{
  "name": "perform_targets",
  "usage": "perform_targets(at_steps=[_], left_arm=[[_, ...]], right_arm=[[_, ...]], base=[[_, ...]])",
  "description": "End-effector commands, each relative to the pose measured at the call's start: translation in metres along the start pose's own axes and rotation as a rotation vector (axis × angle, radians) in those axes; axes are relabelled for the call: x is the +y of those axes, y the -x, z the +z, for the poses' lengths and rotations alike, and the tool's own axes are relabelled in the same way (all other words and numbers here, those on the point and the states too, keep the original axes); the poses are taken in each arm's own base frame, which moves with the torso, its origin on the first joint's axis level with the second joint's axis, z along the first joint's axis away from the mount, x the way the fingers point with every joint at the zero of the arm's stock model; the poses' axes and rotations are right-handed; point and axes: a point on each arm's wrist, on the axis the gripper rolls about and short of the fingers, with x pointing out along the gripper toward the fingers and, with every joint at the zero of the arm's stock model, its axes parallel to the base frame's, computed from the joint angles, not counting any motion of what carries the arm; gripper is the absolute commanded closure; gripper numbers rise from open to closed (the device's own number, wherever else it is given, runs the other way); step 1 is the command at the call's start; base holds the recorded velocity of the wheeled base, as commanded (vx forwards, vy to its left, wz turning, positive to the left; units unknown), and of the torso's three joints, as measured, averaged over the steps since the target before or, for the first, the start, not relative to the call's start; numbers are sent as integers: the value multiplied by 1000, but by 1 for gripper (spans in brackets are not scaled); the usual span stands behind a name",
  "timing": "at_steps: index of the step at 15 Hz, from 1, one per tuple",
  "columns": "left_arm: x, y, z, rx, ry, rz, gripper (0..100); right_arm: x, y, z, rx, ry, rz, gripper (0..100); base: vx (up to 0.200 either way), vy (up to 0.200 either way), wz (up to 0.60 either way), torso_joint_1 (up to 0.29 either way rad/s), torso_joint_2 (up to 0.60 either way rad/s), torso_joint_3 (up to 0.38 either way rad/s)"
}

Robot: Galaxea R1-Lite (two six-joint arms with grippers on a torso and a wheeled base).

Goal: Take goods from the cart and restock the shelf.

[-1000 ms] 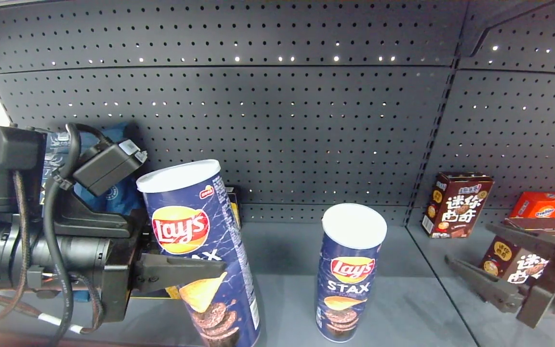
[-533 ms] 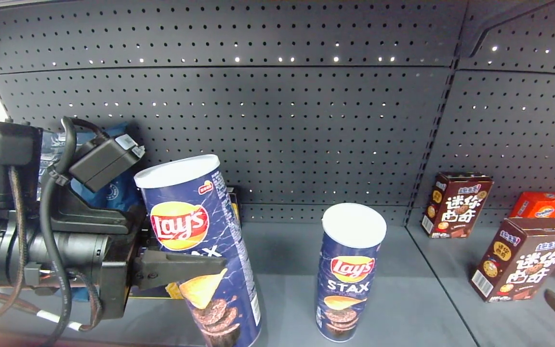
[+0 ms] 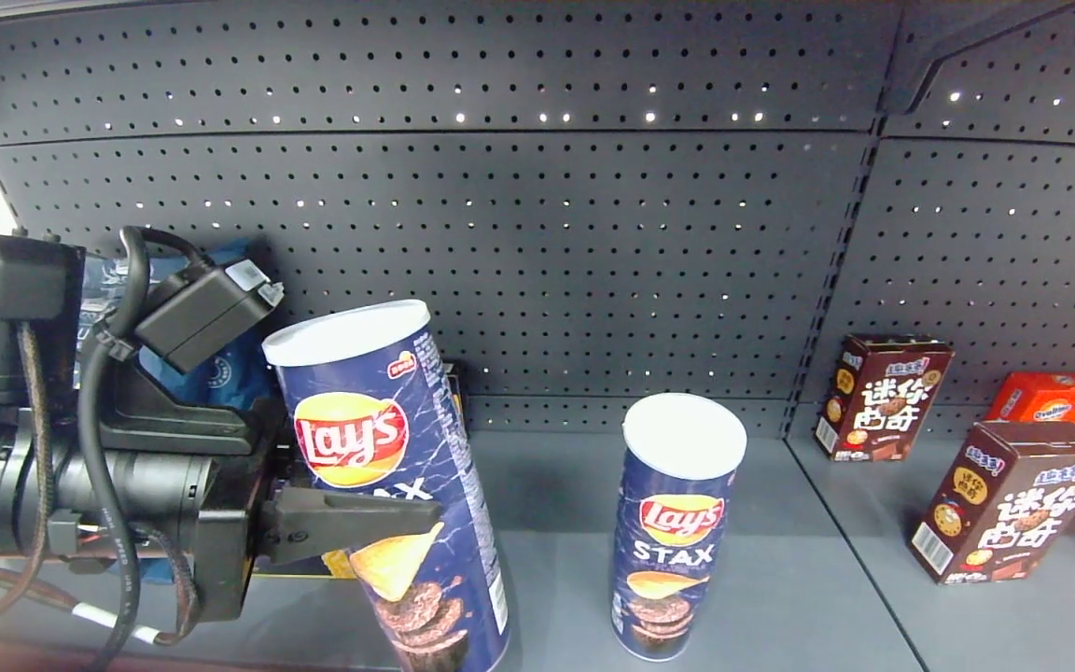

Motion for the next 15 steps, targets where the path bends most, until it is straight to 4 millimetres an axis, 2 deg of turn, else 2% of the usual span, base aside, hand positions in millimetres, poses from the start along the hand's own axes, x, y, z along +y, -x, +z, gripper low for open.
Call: perform_targets(at_steps=[1,5,7,11,15], left_arm=[[1,0,0,1,2,8,100],[4,0,6,-19,-25,37,100],[14,-7,12,-65,-69,73,100],[18,-12,10,-55,-68,134,100],[25,-24,19,-43,-68,174,100]], right_arm=[[2,-1,-16,-30,-17,-10,0],[2,-1,-16,-35,-71,-11,0],[2,-1,-16,-35,-67,-10,0],[2,-1,-16,-37,-69,-11,0],[2,-1,-16,-35,-71,-13,0]], base=[[0,0,0,0,0,0],[0,0,0,0,0,0],[0,0,0,0,0,0],[0,0,0,0,0,0],[0,0,0,0,0,0]])
